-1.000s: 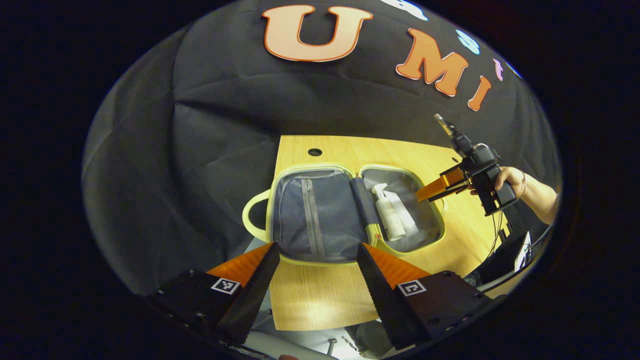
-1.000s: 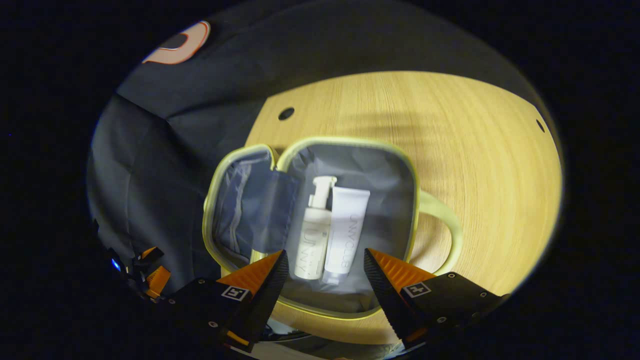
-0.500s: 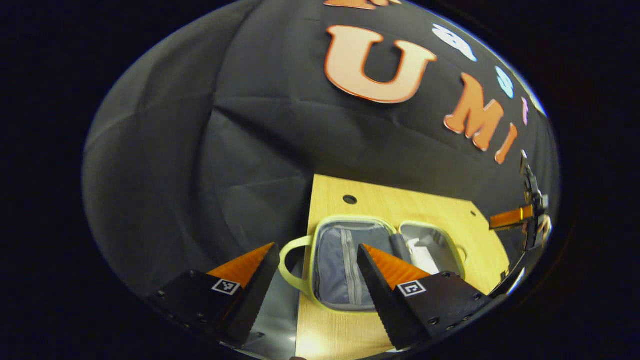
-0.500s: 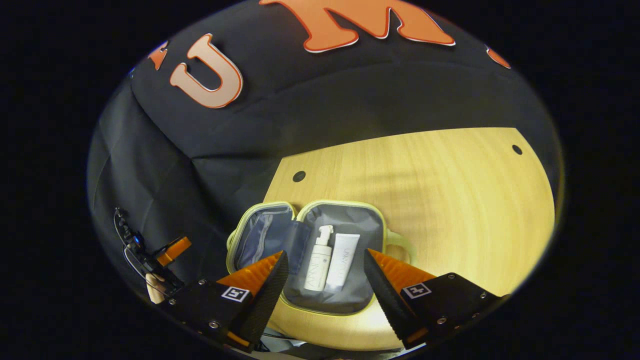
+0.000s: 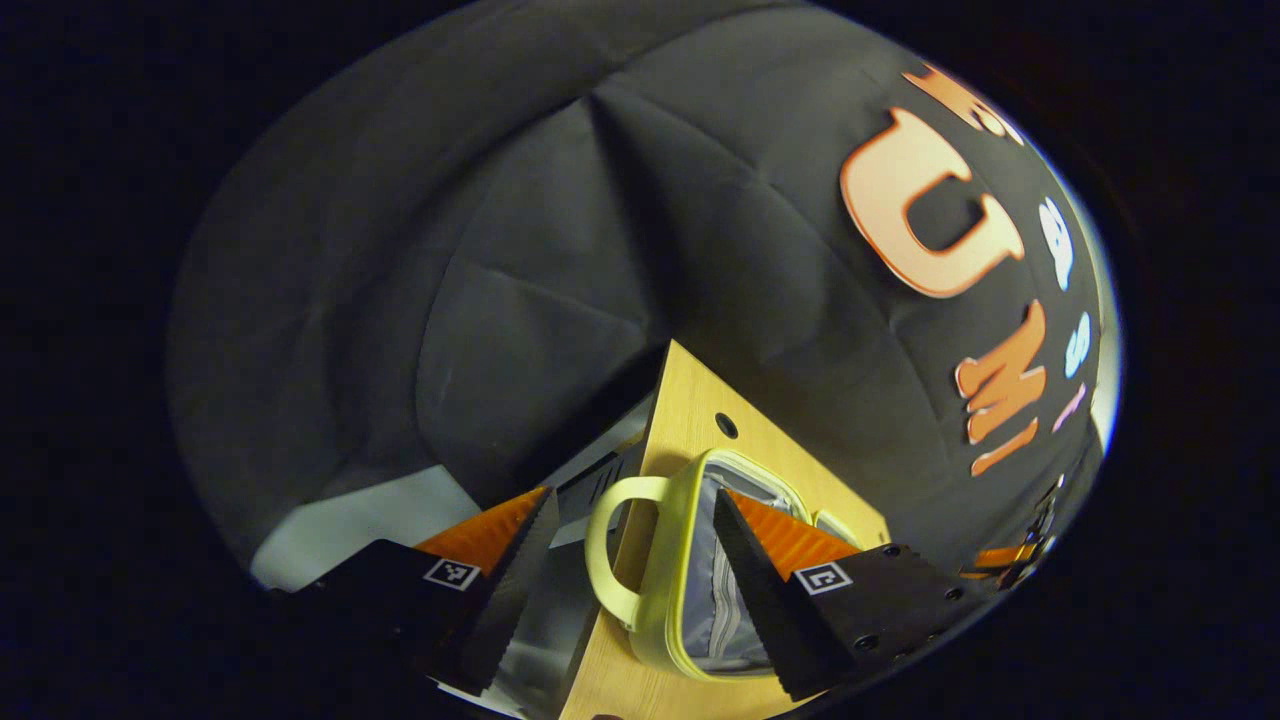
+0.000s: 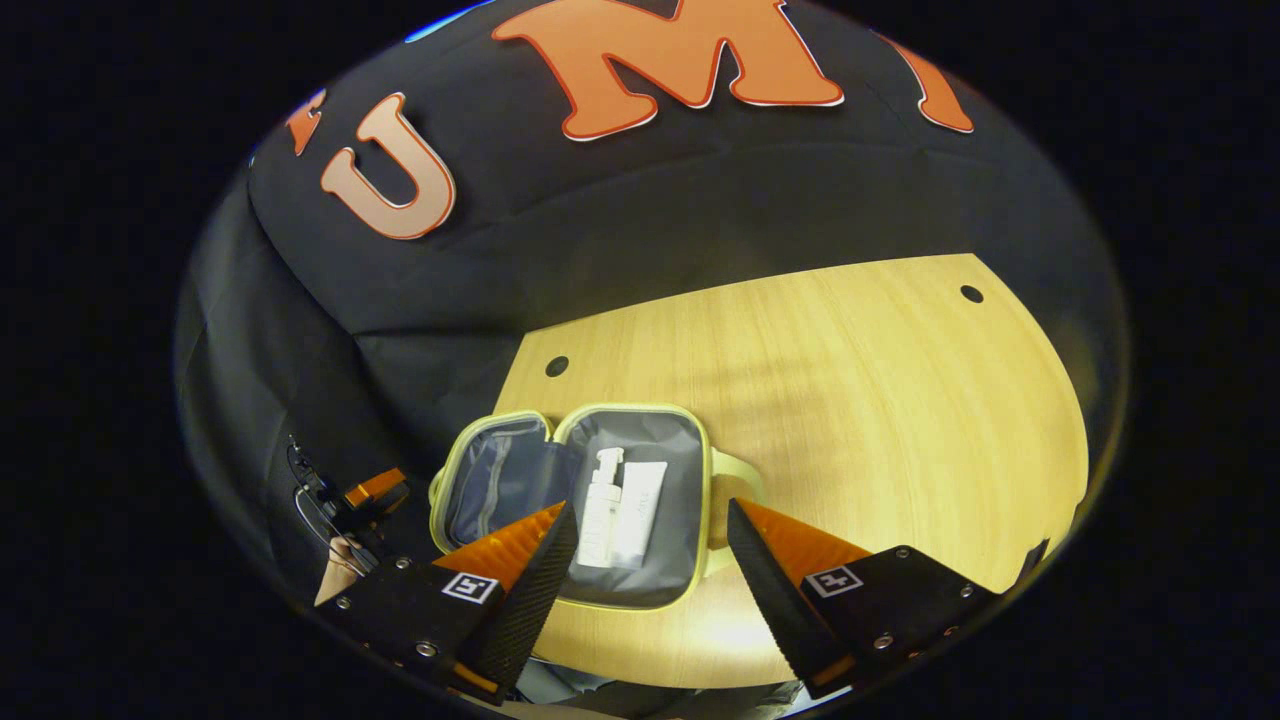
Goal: First open the suitcase, pack the skin care products into it, and then close the suitcase.
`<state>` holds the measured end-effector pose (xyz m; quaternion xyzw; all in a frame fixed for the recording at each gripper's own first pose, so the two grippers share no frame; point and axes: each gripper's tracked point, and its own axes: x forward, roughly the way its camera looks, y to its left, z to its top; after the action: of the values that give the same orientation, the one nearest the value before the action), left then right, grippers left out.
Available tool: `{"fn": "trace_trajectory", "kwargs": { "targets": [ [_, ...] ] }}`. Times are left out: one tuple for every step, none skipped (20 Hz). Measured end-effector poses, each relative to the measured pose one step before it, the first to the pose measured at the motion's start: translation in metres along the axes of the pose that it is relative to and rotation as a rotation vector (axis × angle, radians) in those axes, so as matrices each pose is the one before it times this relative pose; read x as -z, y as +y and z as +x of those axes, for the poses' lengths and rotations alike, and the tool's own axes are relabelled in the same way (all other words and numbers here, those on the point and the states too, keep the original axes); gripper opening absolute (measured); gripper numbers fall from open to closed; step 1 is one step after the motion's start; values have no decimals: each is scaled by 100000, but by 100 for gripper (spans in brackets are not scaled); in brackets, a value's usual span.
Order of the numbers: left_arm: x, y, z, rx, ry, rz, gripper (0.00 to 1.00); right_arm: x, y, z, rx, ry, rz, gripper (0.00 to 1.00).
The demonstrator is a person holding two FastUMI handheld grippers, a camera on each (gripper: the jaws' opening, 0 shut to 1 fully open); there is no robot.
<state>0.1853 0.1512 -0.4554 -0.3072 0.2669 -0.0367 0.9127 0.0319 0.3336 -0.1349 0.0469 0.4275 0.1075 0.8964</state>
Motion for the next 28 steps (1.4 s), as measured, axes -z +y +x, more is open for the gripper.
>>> {"fn": "trace_trajectory", "kwargs": {
  "targets": [
    [292, 920, 611, 93, 360, -5097, 98, 379, -316, -163, 1207, 366, -229, 96],
    [871, 921, 729, -203, 1866, -4651, 98, 292, -195, -31, 722, 669, 409, 96],
    [774, 511, 581, 624, 2218, -3373, 98, 415, -192, -158, 450, 751, 761, 96],
    [732, 587, 631, -656, 1821, -2021, 98, 308, -130, 19, 410, 629, 900, 96],
    [505, 406, 646, -277, 1308, -869, 98, 349, -87, -55, 259, 893, 787, 96],
    [720, -170, 831, 897, 1127, -643, 98, 281, -121, 54, 277, 906, 547, 96],
    [455, 57, 382, 693, 418, -1193, 100, 339, -91, -6, 192, 882, 245, 96],
    [583, -136, 389, 2188, 595, -1160, 96, 227, -105, 108, 348, 597, 24, 96],
    [22, -156, 124, 584, -364, -980, 95, 302, -180, -4, 347, 630, -95, 96],
    [-10, 759, 560, -3434, -1779, -325, 72, 106, -83, 71, 117, 413, -209, 95],
    [83, 41, 123, 55, 169, -553, 49, 235, 12, 61, 41, 481, -42, 95],
    [-30, -514, -375, 1408, -144, -550, 27, 181, 104, 17, -443, 574, 72, 95],
    [-710, -477, 406, -211, -1924, 147, 18, 114, 181, 35, -763, 201, 91, 95],
    [3, -414, -947, 297, -331, 480, 9, 128, 87, 103, -268, 344, -189, 95],
    [142, -582, -346, -347, 266, 3132, 10, 168, -119, 97, 126, 293, -421, 95],
    [365, -805, -236, -1113, 1042, 4915, 5, -28, 5, 123, -101, 97, -441, 95],
    [-278, -610, -787, -2362, -260, 6722, 4, -53, 76, 145, -364, -162, -210, 95],
    [-618, -787, -963, -1482, 11, 6025, 4, -270, -9, 5, -344, -887, 181, 95],
    [-623, -1008, -827, -821, -600, 5069, 4, -356, -52, 3, -353, -1034, 137, 95],
    [-406, -1308, -826, -294, -39, 4073, 4, -388, -143, 19, -156, -1040, 57, 95],
    [-687, -1379, -1063, 398, -821, 3029, 4, -276, -306, -8, 361, -1163, 49, 95],
    [-907, -1567, -977, 949, -752, 1912, 4, -420, -310, 147, 275, -1444, -38, 95],
    [-891, -1396, -1042, 1235, -997, 1256, 4, -209, -194, -96, -509, -1110, -32, 95],
    [-557, -1525, -828, 1334, -1044, 1186, 4, -432, -153, -160, -591, -1034, 84, 95],
    [-725, -1550, -739, 1096, -410, 1537, 4, -300, -124, -307, -562, -1301, -3, 95],
    [-633, -1901, -538, 1021, -40, 2021, 4, -586, -273, -193, -425, -1903, -146, 95],
    [-504, -1606, -518, 548, -215, 2877, 4, -693, -249, -443, -280, -2266, -281, 95],
    [-155, -1853, -497, 348, 127, 2671, 4, -1041, -256, -404, -170, -3056, -486, 95]
  ]
}}
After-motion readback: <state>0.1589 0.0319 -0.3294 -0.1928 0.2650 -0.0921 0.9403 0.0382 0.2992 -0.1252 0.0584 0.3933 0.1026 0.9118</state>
